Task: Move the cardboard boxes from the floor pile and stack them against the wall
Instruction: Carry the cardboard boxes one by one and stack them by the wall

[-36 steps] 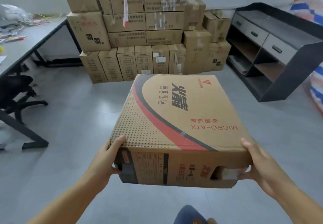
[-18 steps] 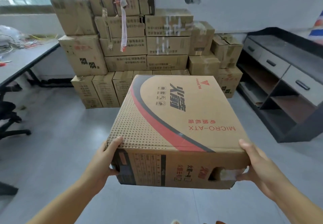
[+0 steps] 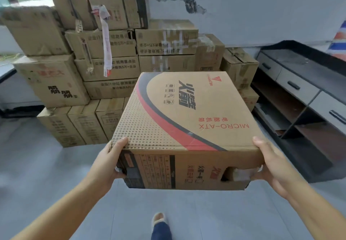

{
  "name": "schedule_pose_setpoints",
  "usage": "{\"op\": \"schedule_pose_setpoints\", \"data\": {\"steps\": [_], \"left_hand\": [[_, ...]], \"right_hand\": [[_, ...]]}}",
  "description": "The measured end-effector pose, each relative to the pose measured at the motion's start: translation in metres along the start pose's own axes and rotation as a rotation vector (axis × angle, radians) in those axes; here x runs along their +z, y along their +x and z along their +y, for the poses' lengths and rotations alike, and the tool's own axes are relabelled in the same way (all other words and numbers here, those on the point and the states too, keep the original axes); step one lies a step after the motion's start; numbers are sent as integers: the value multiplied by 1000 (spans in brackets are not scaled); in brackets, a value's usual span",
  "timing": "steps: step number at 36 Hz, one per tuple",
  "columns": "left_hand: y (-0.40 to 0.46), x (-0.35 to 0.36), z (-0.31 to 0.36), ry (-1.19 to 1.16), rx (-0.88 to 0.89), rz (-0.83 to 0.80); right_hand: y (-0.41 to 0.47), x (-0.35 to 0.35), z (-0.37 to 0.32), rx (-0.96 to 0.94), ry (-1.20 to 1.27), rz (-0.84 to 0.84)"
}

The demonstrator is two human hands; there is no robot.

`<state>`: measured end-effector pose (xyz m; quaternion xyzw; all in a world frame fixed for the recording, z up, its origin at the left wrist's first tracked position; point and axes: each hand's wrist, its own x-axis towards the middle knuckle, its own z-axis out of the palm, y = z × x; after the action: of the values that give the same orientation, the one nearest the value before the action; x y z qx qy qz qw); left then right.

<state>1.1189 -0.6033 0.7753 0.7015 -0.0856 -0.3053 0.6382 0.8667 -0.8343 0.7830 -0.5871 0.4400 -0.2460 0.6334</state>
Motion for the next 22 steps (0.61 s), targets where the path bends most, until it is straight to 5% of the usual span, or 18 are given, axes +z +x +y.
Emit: {"op": "schedule_pose_setpoints", "data": {"steps": [14,22], "left_hand": [[256,72,167,-96,153,-126],[390,136,246,-128,276,-67]], "right_hand": [[240,44,-146,-206,56,43],[409,48,-234,-329,7,3]]}}
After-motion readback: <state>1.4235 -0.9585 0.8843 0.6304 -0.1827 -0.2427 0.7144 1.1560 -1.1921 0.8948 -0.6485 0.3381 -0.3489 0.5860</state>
